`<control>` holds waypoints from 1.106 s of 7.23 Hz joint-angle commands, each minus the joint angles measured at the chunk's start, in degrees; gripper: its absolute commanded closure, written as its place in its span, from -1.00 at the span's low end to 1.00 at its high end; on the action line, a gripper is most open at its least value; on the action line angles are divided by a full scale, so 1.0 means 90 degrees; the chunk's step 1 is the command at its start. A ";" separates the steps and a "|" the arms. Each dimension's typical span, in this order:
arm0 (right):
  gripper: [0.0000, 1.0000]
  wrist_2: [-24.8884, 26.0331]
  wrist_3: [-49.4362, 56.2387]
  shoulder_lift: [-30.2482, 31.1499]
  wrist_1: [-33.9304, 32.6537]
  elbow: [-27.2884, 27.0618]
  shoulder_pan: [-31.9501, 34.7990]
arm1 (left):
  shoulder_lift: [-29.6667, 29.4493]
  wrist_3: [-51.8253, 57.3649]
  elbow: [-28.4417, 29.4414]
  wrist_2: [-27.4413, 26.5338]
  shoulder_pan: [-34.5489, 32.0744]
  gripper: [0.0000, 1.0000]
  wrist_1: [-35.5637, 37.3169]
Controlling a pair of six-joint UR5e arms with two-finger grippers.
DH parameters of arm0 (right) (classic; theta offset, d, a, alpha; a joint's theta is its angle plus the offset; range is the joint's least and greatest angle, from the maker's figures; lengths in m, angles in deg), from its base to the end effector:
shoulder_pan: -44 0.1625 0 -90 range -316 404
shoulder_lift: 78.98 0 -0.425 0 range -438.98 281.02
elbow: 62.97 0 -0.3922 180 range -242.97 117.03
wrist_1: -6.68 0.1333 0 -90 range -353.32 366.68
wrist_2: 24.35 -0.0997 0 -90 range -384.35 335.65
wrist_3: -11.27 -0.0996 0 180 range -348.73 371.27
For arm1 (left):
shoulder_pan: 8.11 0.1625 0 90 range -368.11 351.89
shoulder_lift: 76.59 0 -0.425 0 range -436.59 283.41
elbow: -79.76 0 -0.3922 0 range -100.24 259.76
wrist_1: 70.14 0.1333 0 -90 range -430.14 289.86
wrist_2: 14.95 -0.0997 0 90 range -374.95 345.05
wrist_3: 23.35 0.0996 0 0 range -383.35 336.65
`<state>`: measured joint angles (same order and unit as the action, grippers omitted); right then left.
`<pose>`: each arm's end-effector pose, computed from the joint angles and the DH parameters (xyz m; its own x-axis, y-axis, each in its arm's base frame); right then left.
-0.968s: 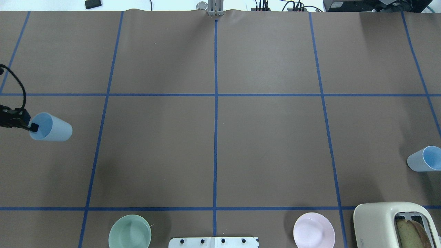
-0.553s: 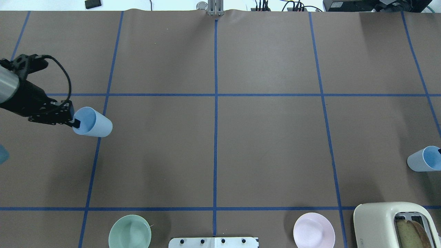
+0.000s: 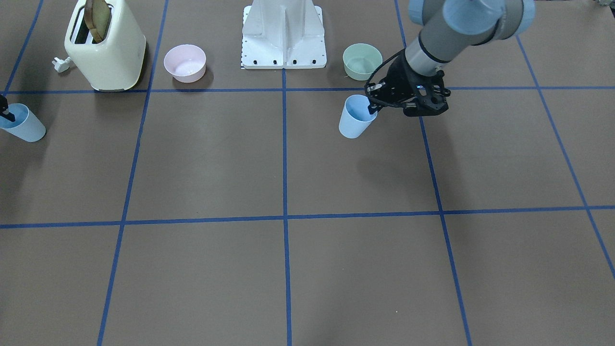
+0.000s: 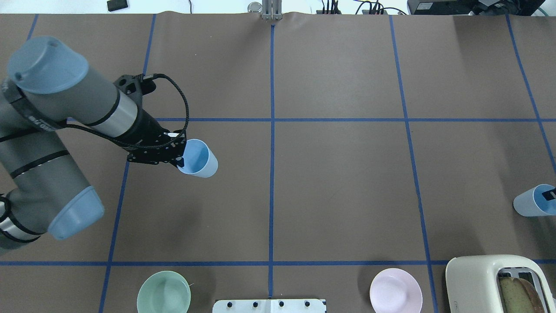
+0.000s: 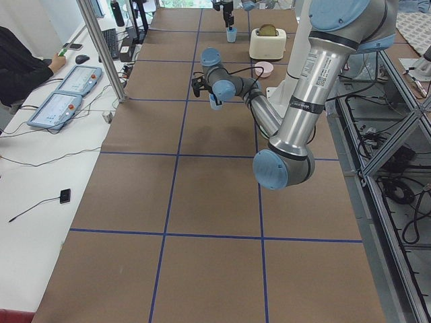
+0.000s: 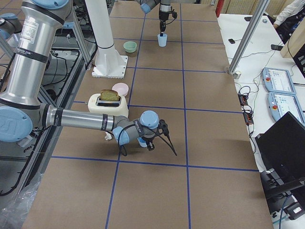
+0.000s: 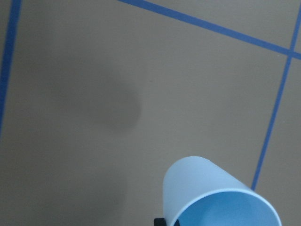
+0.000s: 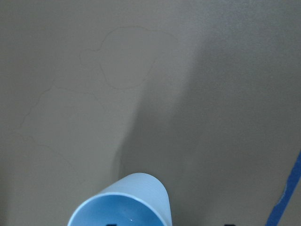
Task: Stack blue cups with both arms
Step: 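Carry cup to center with left gripper while right gripper grasps its cup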
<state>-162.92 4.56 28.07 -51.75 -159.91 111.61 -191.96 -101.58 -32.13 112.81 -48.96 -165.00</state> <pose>-0.0899 -0.3722 0.6625 0.5453 -0.4017 0.7358 0.2928 0.9137 0.2818 0.3851 -0.4286 0.2281 0.4856 -0.2067 -0.8494 0.0536 0.9769 -0.2071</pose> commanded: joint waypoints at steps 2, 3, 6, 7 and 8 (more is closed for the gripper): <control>0.87 0.0171 0.0071 -0.0040 0.0056 0.0078 -0.0081 | -0.0783 -0.0058 0.0350 -0.0563 0.0407 1.00 0.0490; 1.00 0.0171 0.0071 -0.0040 0.0066 0.0039 -0.0072 | -0.0969 -0.0280 0.0536 -0.0601 0.0533 1.00 0.0481; 1.00 0.0113 -0.0016 -0.0166 0.0271 -0.0165 -0.0013 | -0.1458 -0.0497 0.1034 -0.1051 0.0886 1.00 0.0451; 1.00 0.0055 -0.0036 -0.0166 0.0213 -0.0340 0.0093 | -0.1498 -0.0487 0.1123 -0.1060 0.0905 1.00 0.0432; 1.00 0.0016 -0.0036 -0.0302 0.0193 -0.0429 0.0162 | -0.1653 -0.0487 0.1384 -0.1177 0.1031 1.00 0.0412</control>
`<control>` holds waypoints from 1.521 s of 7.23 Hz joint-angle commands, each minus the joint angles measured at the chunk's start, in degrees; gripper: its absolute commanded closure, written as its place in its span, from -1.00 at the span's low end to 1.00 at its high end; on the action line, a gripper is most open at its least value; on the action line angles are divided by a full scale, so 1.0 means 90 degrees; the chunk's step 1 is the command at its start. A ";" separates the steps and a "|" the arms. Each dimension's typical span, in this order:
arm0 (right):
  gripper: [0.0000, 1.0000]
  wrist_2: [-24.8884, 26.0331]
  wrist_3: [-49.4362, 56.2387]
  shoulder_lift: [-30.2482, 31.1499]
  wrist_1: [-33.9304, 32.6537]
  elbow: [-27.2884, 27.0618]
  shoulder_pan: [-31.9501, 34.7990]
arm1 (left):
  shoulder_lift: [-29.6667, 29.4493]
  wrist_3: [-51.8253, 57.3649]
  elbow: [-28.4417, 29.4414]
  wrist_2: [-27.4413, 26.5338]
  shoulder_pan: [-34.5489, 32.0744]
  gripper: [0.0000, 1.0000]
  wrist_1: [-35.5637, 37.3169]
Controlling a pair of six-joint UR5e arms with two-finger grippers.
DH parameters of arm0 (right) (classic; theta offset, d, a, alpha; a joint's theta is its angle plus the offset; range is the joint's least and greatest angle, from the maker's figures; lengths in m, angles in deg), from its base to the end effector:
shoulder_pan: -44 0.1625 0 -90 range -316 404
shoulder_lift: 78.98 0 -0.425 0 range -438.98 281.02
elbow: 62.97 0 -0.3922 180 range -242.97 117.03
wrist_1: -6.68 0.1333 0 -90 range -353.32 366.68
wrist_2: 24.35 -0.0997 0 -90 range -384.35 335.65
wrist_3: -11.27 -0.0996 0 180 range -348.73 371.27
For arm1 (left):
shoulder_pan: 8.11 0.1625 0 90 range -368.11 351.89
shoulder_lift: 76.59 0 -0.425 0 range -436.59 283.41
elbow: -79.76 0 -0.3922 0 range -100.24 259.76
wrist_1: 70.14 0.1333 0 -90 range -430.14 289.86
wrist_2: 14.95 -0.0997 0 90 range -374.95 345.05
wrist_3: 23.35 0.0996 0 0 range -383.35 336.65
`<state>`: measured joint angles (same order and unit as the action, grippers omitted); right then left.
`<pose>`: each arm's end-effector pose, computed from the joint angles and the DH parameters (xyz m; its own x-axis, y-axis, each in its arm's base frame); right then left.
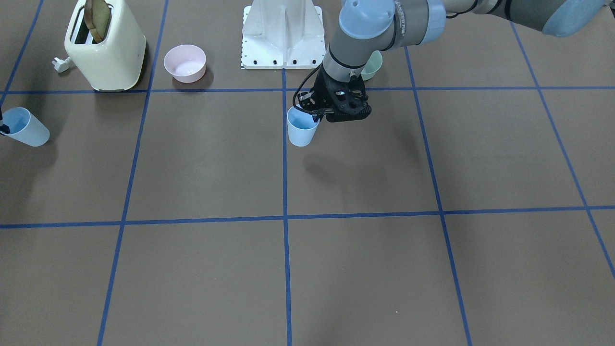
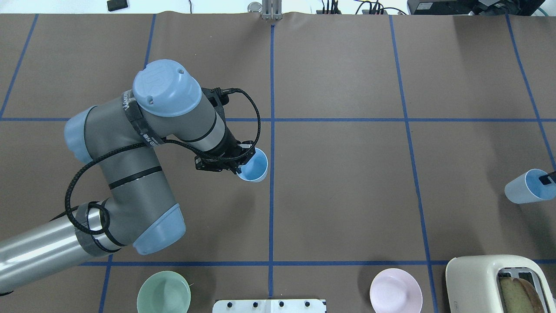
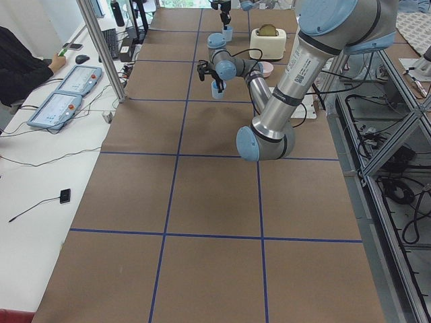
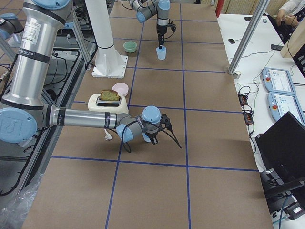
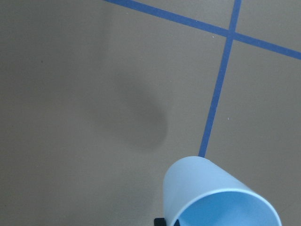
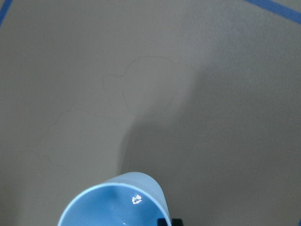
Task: Stack blue cups with both arms
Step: 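Carry cup to center with left gripper while right gripper grasps its cup, then set cup down at center with left gripper while right gripper lifts its cup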
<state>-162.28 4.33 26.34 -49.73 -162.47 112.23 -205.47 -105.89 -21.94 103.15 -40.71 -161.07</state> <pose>-0.0922 -0.3909 0.6248 0.5300 -0.4662 0.7083 0.2661 0.8845 0.3831 0.4982 -0.4212 0.1670 0.5413 -0.2102 -0.8142 0.0952 0.9773 -0.1890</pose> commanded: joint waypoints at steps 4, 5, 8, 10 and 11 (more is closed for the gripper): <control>1.00 -0.0476 -0.0010 -0.1369 -0.1999 -0.0876 0.0592 | -0.0553 0.0030 0.1279 -0.0250 0.0272 1.00 -0.0744; 1.00 -0.0466 -0.0010 -0.1816 -0.2778 -0.1129 0.0641 | -0.0553 0.0040 0.1281 -0.0241 0.0272 1.00 -0.0747; 1.00 -0.0446 -0.0329 -0.3007 -0.4479 -0.1678 0.0612 | -0.0553 0.0069 0.1290 -0.0240 0.0272 0.65 -0.0766; 1.00 -0.0397 -0.1012 -0.3508 -0.4709 -0.1815 0.0213 | -0.0553 0.0069 0.1281 -0.0240 0.0272 -0.15 -0.0766; 1.00 -0.0397 -0.1692 -0.3906 -0.4709 -0.1825 -0.0050 | -0.0553 0.0069 0.1252 -0.0240 0.0272 -0.59 -0.0766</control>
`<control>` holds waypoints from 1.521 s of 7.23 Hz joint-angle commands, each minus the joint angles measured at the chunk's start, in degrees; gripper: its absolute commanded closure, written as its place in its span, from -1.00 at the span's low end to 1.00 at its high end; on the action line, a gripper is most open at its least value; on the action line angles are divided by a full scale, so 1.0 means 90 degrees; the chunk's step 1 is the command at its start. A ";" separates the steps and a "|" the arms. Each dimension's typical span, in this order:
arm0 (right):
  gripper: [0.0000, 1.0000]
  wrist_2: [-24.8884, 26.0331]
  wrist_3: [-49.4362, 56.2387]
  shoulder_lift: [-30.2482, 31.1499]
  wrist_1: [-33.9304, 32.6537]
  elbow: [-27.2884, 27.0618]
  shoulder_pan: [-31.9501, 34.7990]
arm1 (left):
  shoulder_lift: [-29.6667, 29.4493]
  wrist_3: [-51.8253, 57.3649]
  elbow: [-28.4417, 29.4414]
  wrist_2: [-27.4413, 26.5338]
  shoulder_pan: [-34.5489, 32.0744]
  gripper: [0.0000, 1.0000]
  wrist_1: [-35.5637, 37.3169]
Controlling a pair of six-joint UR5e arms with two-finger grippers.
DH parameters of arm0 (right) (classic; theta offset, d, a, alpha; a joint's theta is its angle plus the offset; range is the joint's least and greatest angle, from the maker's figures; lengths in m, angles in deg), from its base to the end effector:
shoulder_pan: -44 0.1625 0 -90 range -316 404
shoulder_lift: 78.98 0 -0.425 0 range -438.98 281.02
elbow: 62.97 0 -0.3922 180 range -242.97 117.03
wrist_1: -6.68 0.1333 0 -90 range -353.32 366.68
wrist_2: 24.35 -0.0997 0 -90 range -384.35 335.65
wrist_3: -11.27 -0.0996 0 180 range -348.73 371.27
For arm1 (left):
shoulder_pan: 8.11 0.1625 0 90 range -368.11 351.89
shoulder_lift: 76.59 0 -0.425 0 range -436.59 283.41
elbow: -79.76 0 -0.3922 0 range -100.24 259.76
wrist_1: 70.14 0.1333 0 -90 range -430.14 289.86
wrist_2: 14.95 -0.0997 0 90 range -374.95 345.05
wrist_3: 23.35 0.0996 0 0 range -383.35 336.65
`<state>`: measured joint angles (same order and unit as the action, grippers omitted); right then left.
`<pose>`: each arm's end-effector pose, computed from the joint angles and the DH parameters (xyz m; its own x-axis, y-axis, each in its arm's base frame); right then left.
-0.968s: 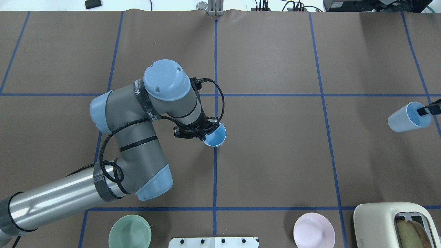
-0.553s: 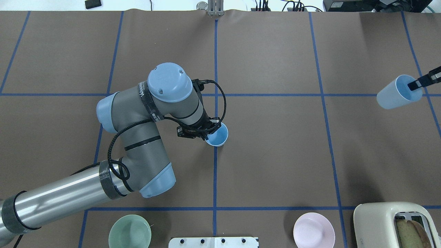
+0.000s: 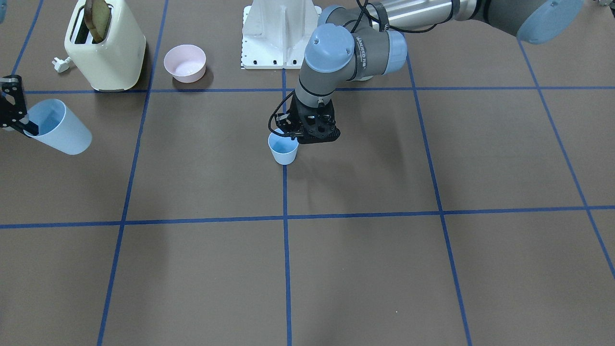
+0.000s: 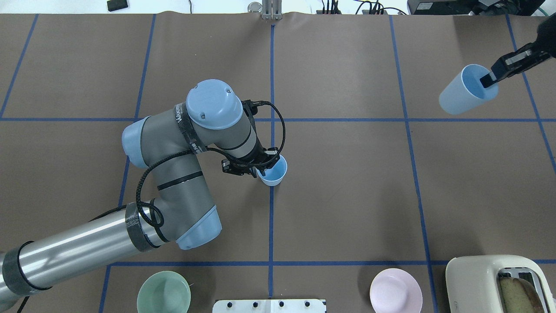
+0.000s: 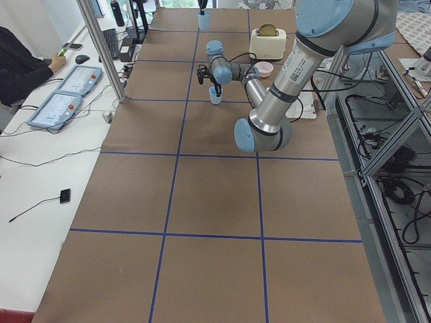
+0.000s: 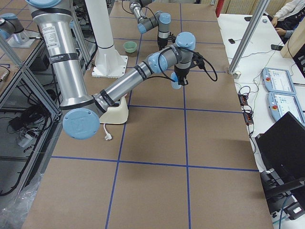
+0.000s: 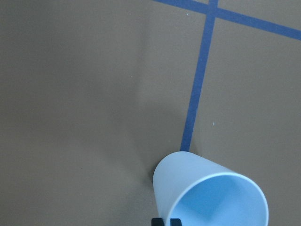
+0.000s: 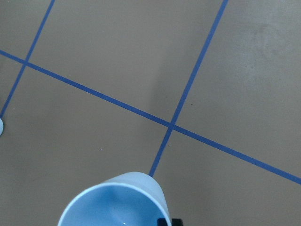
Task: Stack blue cups with both arms
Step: 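Withdraw the left gripper while the right gripper carries its cup above the placed cup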
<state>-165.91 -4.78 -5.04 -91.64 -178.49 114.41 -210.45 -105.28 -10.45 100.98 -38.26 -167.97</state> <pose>-0.1250 -0.5162 0.3077 0.5020 -0.3714 0.7811 0.1473 0.9266 0.3460 0.5674 -0.4334 0.1730 0.5499 -0.1734 -0.8170 0.0777 0.9846 -0.1567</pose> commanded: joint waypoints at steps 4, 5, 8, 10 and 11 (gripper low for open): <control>1.00 0.1163 -0.2491 -0.1505 -0.0053 -0.0007 -0.1930 | 0.0807 0.0556 -0.1163 0.0088 -0.0467 -0.98 0.0097; 1.00 0.1632 -0.2793 -0.1729 -0.0043 0.0158 -0.2351 | 0.1188 0.0791 -0.1477 0.0117 -0.0633 -0.99 0.0107; 1.00 0.2641 -0.3712 -0.2716 0.0073 0.0940 -0.3485 | 0.2107 0.1621 -0.1977 0.0371 -0.1141 -0.99 0.0098; 1.00 0.2962 -0.3724 -0.2737 0.0559 0.1319 -0.3818 | 0.2431 0.2100 -0.2017 0.0507 -0.1405 -0.99 0.0098; 1.00 0.3091 -0.3869 -0.2737 0.0901 0.1505 -0.3955 | 0.2471 0.2170 -0.1998 0.0527 -0.1435 -0.99 0.0107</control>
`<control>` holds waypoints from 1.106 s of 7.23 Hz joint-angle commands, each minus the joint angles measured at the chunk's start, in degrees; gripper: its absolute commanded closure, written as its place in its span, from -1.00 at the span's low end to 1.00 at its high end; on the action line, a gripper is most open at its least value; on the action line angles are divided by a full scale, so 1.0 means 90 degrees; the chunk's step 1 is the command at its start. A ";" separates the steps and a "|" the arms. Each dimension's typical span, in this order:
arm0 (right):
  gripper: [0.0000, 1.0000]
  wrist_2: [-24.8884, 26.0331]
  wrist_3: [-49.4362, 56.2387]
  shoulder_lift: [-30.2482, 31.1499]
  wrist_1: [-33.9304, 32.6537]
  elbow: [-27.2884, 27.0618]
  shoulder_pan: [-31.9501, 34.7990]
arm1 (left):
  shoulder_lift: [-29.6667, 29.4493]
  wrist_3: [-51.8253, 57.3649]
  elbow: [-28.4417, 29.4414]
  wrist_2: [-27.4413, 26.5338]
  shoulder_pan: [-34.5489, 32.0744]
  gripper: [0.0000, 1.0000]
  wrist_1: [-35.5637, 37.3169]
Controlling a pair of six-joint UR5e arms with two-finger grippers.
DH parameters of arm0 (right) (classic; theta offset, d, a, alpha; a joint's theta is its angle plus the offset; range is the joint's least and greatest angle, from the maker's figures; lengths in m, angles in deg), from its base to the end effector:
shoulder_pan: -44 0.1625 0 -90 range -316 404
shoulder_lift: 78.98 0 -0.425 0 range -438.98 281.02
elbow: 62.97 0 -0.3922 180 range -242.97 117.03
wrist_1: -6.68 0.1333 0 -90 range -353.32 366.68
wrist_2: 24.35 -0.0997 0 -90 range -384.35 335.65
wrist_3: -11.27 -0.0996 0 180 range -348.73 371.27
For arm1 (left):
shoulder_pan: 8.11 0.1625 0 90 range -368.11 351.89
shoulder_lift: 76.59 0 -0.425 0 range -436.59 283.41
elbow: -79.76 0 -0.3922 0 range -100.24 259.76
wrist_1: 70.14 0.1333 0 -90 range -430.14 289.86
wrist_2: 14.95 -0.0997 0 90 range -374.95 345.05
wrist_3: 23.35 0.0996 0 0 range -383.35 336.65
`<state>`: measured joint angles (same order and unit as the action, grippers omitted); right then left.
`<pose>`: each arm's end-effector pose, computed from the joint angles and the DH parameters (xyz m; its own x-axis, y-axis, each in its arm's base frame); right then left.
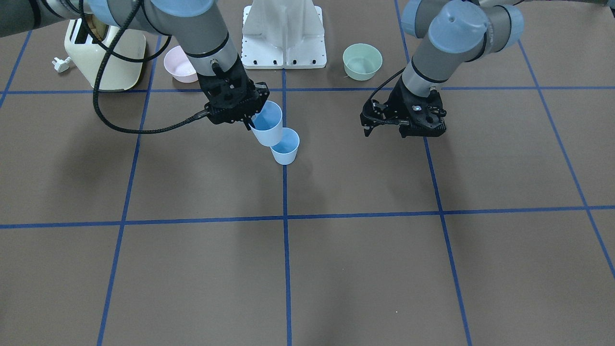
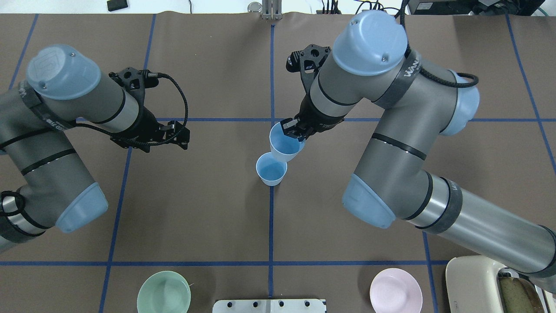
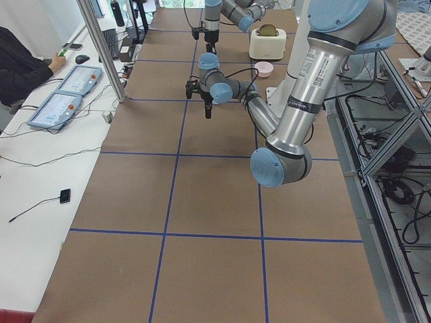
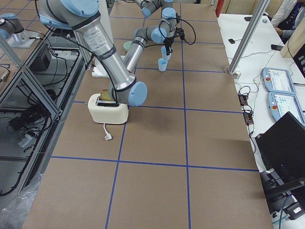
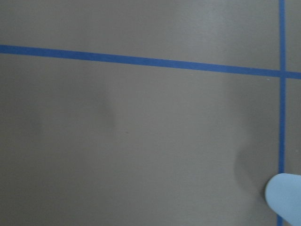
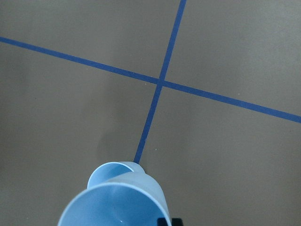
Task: Stack blue cups with both arms
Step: 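Lower the held cup into the placed cup with the right gripper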
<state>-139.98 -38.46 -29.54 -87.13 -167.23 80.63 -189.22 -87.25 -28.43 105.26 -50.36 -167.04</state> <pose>-0.4556 -0.4512 0.1438 0.5586 -0.3109 0.7690 0.1218 0.9478 0.2948 0.3816 -0.4590 0.2825 0.5816 -0.0147 -0.8133 0.0552 0.9982 0.0215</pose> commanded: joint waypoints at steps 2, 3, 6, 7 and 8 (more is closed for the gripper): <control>1.00 0.0453 -0.0177 -0.0006 0.0471 0.0382 -0.0417 | 0.0122 0.0166 0.0009 0.0052 -0.0091 -0.99 -0.0005; 1.00 0.0464 -0.0187 -0.0006 0.0471 0.0373 -0.0496 | 0.0122 0.0166 -0.0001 0.0052 -0.0091 -0.99 -0.0005; 1.00 0.0465 -0.0207 0.0004 0.0471 0.0363 -0.0526 | 0.0122 0.0166 0.0009 0.0052 -0.0091 -0.99 -0.0005; 0.81 0.0465 -0.0207 0.0004 0.0471 0.0383 -0.0545 | 0.0122 0.0166 0.0009 0.0052 -0.0091 -0.99 -0.0005; -0.98 0.0465 -0.0207 0.0023 0.0471 0.0373 -0.0545 | 0.0122 0.0166 0.0009 0.0052 -0.0091 -0.99 -0.0005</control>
<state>-135.80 -40.32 -29.46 -82.88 -163.86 75.80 -188.12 -85.75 -28.35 105.73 -51.18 -167.09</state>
